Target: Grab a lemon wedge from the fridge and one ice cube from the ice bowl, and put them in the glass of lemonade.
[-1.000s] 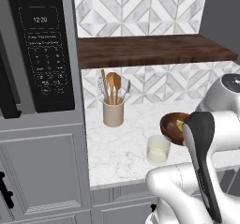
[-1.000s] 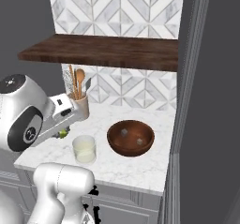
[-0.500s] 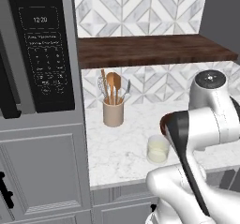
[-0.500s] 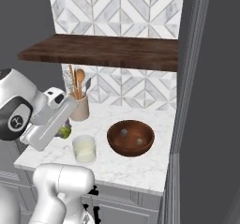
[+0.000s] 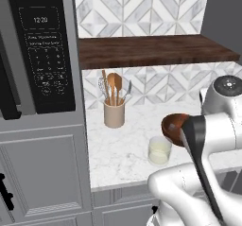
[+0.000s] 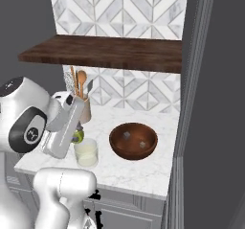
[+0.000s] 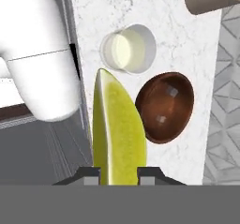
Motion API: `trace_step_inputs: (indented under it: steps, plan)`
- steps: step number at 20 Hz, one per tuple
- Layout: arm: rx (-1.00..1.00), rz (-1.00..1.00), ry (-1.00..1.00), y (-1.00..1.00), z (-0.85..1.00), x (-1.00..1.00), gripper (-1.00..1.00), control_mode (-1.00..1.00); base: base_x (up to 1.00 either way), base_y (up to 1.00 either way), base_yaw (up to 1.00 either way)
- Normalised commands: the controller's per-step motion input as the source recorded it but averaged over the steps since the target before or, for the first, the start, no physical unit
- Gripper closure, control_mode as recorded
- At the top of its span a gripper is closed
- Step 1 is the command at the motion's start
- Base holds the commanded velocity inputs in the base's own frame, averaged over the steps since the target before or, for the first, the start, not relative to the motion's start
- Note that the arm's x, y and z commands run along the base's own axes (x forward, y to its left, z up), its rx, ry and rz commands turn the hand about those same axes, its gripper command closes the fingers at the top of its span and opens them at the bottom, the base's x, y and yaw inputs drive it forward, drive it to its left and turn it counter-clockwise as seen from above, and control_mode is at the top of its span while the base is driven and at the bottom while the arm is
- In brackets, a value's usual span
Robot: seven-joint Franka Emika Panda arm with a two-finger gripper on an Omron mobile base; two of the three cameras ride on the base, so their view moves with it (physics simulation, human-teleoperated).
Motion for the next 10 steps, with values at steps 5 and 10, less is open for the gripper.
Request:
trace_step_inputs:
  steps: [5, 10]
  plan:
    - [-0.23, 0.74, 0.02, -0.13, -0.01, 0.01, 1.0, -1.0, 0.0, 0.0, 0.0]
    - [-0.31, 0.76, 0.02, 0.0, -0.01, 0.05, 1.0, -1.0, 0.0, 0.0, 0.0]
